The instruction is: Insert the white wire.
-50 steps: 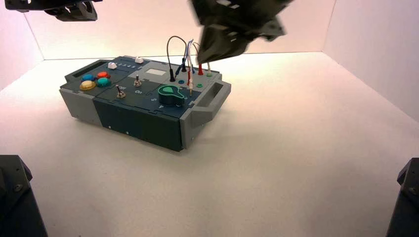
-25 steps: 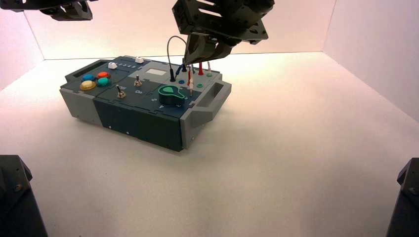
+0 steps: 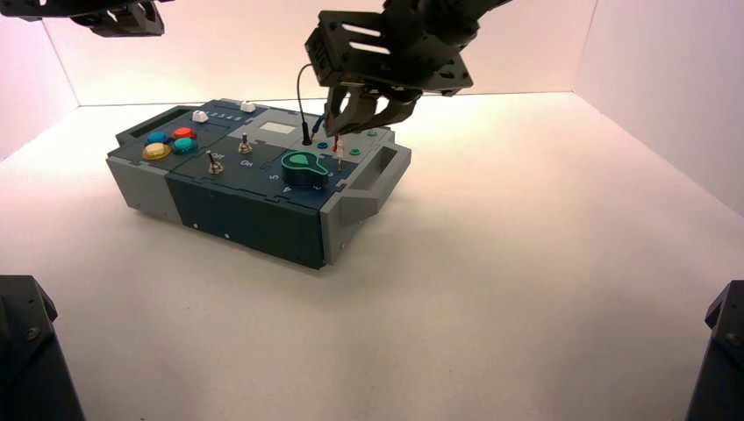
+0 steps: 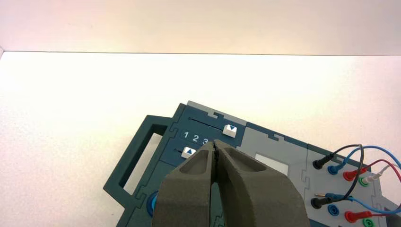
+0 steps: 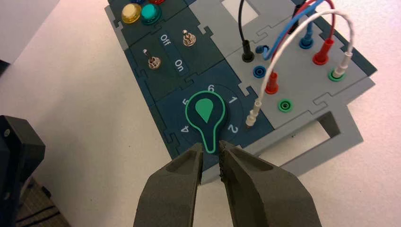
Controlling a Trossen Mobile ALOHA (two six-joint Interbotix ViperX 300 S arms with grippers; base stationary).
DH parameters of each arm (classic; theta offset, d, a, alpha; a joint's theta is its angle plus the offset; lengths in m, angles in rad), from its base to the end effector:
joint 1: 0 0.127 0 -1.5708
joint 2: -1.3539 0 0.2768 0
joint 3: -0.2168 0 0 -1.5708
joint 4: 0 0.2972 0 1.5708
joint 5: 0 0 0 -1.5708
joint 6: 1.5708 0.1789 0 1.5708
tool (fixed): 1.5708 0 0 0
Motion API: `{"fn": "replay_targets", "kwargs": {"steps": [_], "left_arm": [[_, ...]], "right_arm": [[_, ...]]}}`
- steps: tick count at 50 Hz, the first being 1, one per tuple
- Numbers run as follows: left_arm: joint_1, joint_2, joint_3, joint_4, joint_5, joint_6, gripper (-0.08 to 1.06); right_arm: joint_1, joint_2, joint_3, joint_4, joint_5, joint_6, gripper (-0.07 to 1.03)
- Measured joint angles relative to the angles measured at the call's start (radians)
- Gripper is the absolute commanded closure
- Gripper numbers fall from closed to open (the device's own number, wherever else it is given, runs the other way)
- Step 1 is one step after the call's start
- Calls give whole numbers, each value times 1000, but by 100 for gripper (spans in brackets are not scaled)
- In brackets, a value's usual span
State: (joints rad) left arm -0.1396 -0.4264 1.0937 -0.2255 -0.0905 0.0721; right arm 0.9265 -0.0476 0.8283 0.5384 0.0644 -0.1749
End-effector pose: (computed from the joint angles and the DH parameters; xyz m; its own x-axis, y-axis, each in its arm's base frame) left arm 0.3229 -0.0417 0.1159 0.8314 -0.0964 -0.5472 0.0386 0.9925 -0.1162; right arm 0.2221 0.3055 0.0580 0.3760 0.5555 -0.7416 -0.6015 0.7552 0.2607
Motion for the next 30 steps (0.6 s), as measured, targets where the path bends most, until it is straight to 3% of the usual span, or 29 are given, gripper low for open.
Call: {"fn": "replay_targets", "kwargs": {"steps": [16,30], "left_arm": [[0,0,0,0,0,0,101],[0,-2,0,-2,0,0,101]], "right_arm": [[-11,8,-11,-11,5,-3,66],[-97,9,-2,-23,31,-8,66]]}}
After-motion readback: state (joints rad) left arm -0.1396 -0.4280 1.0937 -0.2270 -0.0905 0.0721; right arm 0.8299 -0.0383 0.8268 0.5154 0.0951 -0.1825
